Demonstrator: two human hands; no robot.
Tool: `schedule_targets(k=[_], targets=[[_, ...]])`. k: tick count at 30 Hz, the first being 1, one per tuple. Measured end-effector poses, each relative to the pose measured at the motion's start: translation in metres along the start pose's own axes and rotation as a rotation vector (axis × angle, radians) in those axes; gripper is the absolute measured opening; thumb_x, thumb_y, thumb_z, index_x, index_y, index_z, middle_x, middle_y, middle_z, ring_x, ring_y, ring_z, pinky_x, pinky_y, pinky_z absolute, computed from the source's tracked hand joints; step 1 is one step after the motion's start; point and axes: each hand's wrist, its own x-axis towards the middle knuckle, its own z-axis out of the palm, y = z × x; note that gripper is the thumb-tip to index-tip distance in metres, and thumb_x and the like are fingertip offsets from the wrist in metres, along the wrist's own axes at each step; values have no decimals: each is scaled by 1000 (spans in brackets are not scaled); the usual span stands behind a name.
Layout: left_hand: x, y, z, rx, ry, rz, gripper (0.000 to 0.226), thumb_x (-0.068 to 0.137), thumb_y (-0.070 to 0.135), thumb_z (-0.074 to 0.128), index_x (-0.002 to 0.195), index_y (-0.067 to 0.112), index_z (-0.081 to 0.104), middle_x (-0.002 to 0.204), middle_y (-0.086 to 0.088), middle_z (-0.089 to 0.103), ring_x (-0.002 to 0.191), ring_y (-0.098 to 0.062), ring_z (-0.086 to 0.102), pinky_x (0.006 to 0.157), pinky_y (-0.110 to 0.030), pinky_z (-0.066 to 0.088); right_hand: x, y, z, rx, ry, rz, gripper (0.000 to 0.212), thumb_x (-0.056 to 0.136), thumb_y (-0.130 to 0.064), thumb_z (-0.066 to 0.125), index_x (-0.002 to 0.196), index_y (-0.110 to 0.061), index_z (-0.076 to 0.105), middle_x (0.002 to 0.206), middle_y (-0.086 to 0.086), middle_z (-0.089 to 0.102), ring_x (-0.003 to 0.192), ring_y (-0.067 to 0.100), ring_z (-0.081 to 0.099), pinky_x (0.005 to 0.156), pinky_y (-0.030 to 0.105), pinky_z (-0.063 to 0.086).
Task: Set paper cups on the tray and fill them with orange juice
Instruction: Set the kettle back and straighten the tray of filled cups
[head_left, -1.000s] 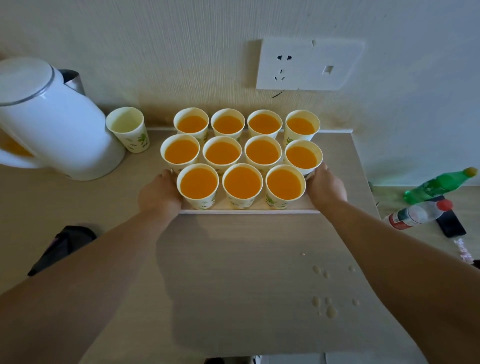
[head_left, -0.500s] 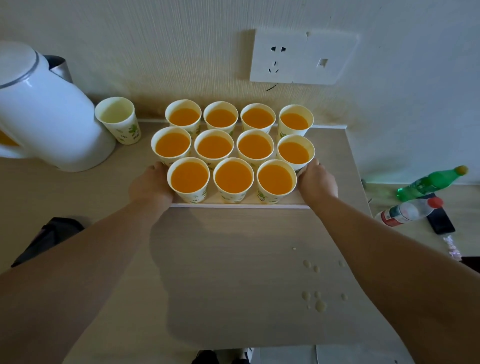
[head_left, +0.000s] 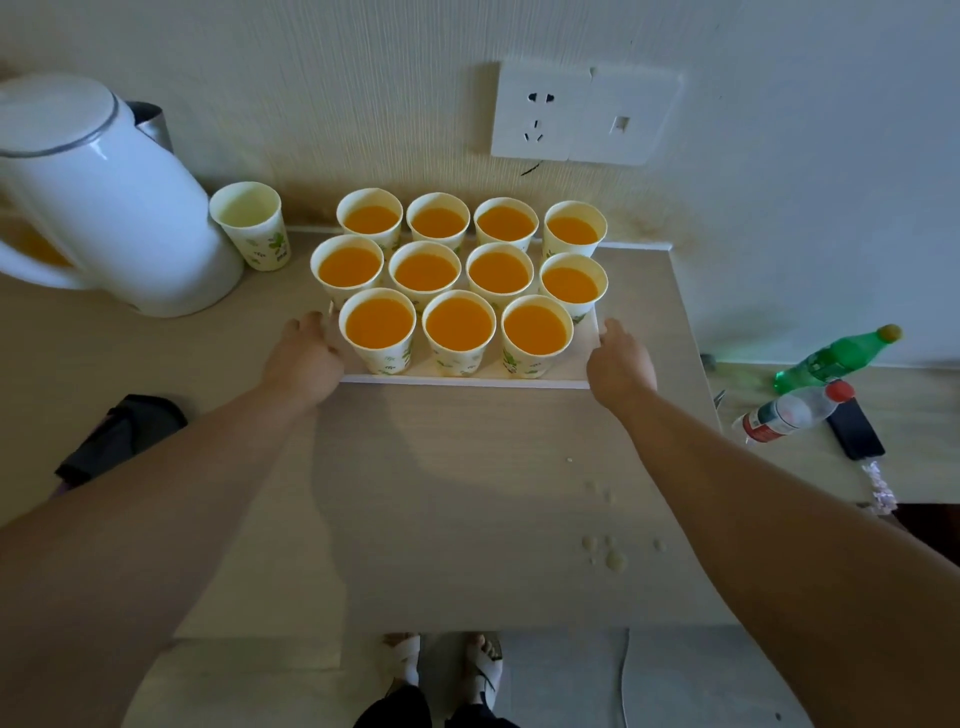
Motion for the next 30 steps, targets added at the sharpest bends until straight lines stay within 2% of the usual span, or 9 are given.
schedule_targets(k=[3, 7, 13, 16, 19, 21, 23, 26, 30], targets=[[-26, -14, -5, -109, 61, -15, 46, 95, 13, 46, 140, 5, 40, 138, -21, 44, 123, -37, 46, 97, -45, 40, -41, 1, 0, 115, -6, 22, 53, 90, -6, 40, 141, -11, 32, 138, 12, 44, 122, 31, 44, 90, 37, 39], [-62, -61, -21, 8, 229, 31, 35, 94, 14, 46, 128, 11, 57, 129, -19, 55, 117, -41, 49, 94, -46, 44, -118, 2, 24, 48, 89, -124, 44, 89, -13, 50, 132, -12, 43, 138, 8, 39, 125, 27, 35, 103, 36, 32], [-106, -146, -55, 99, 275, -349, 45, 98, 28, 45, 140, 14, 42, 145, -19, 35, 131, -40, 29, 104, -49, 32, -197, -64, 89, -88, -322, -624, 33, 95, -23, 49, 128, -18, 49, 137, 0, 38, 129, 19, 33, 104, 29, 34], [-109, -194, -64, -4, 198, -383, 45, 97, 30, 43, 138, 10, 43, 141, -23, 41, 126, -43, 38, 103, -49, 37, -217, -118, 126, -138, -434, -734, 40, 97, -28, 48, 135, -17, 44, 145, 1, 31, 136, 20, 26, 109, 32, 30], [-114, -210, -66, -189, 103, -309, 29, 96, 22, 47, 118, 6, 58, 114, -22, 61, 104, -40, 56, 82, -37, 42, -228, -167, 161, -135, -445, -755, 51, 98, -36, 45, 143, -16, 35, 151, 4, 26, 139, 25, 22, 112, 38, 26], [-121, -212, -66, -227, 42, -218, 8, 92, 16, 53, 91, 9, 58, 88, -15, 61, 88, -35, 58, 68, -33, 37, -236, -199, 185, -65, -452, -725, 60, 96, -44, 45, 147, -18, 27, 152, 5, 23, 139, 27, 19, 113, 39, 24], [-130, -212, -64, -277, -27, -154, 12, 87, 15, 59, 76, 14, 53, 72, -4, 57, 74, -30, 55, 58, -30, 34, -240, -221, 205, -31, -488, -675, 65, 94, -50, 47, 149, -23, 24, 155, 4, 20, 139, 29, 18, 113, 42, 25], [-135, -221, -61, -427, -121, -145, 18, 77, 25, 64, 86, 9, 63, 74, -11, 66, 74, -38, 63, 63, -30, 44, -236, -222, 226, -138, -456, -726, 52, 94, -36, 54, 143, -25, 40, 155, 1, 26, 137, 28, 26, 111, 39, 31], [-136, -220, -56, -411, -99, -177, 26, 85, 26, 71, 101, 6, 66, 91, -13, 68, 92, -33, 65, 77, -34, 49, -223, -199, 215, 225, -313, -548, 34, 95, -9, 51, 127, -12, 59, 132, 6, 58, 121, 23, 52, 89, 13, 33]])
